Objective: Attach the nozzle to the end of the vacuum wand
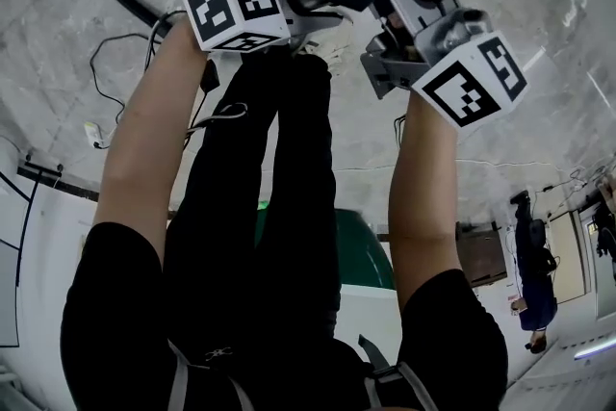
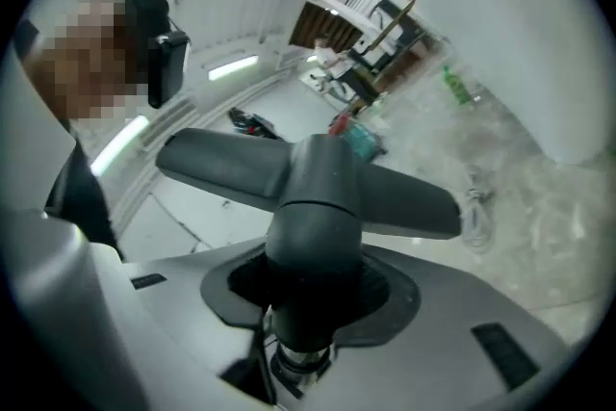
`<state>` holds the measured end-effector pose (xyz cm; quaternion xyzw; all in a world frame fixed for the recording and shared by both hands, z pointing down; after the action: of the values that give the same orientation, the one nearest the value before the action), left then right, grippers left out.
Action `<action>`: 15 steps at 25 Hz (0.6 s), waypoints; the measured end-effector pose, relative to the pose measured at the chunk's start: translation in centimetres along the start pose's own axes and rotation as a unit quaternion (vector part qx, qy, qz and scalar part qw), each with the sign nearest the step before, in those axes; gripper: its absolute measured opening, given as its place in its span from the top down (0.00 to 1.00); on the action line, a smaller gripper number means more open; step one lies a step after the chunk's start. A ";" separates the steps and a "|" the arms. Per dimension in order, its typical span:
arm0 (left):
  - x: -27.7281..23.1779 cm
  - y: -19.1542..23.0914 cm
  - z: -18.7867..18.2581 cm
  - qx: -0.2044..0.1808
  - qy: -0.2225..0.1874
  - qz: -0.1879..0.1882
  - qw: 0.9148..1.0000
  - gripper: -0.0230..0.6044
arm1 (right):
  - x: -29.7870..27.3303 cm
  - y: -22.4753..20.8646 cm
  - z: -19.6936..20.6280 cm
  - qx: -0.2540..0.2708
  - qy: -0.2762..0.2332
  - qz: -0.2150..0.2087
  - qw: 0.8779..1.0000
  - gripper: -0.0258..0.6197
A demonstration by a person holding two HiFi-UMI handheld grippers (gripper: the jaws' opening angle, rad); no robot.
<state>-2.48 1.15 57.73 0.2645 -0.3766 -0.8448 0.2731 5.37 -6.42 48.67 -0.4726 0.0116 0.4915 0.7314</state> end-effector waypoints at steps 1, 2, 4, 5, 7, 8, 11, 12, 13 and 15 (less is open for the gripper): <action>-0.3 0.1 -0.1 0.005 0.003 0.015 1.000 0.81 | -0.1 -0.5 0.1 0.002 0.015 -0.052 0.999 0.70; -0.7 0.2 0.0 0.013 0.008 0.023 1.000 0.81 | -0.4 -1.1 0.3 0.004 0.031 -0.087 0.996 0.70; -1.1 0.8 0.7 0.029 0.017 0.014 0.999 0.81 | -0.9 -2.0 0.9 0.005 0.046 -0.089 0.995 0.71; -1.1 1.1 1.1 0.032 0.020 0.003 0.999 0.81 | -1.1 -2.3 1.2 0.000 0.042 -0.064 0.997 0.71; -1.1 1.8 1.8 0.029 0.022 -0.021 0.999 0.81 | -1.5 -2.7 1.9 -0.023 0.012 0.005 1.000 0.71; -1.1 2.2 2.0 0.027 0.022 -0.029 0.999 0.81 | -1.6 -2.9 2.2 -0.035 -0.007 0.040 0.999 0.71; -2.0 2.7 2.9 0.035 0.029 -0.021 0.999 0.81 | -0.9 -4.2 2.7 -0.062 -0.022 0.101 0.993 0.71; -2.2 2.7 3.2 0.041 0.033 -0.013 0.999 0.81 | -0.3 -4.7 2.6 -0.072 -0.013 0.102 0.992 0.71; -2.2 2.7 3.5 0.045 0.035 -0.005 0.998 0.81 | 0.3 -5.0 2.4 -0.078 0.001 0.093 0.993 0.70; -2.1 2.8 3.6 0.043 0.036 0.000 0.998 0.81 | 0.8 -4.9 2.2 -0.069 0.041 0.068 0.994 0.69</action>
<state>-2.62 2.69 62.48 0.3062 -0.4024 -0.8176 0.2753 8.40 -4.69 52.83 -0.5396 0.0399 0.5200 0.6610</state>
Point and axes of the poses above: the fingertips, and each gripper's own axes: x backward along the fingers, y to its left, z out of its underside, the point moved 5 cm from there along x, backward along the fingers, and after that the axes turned 14 degrees about z, right-handed, at the moved point
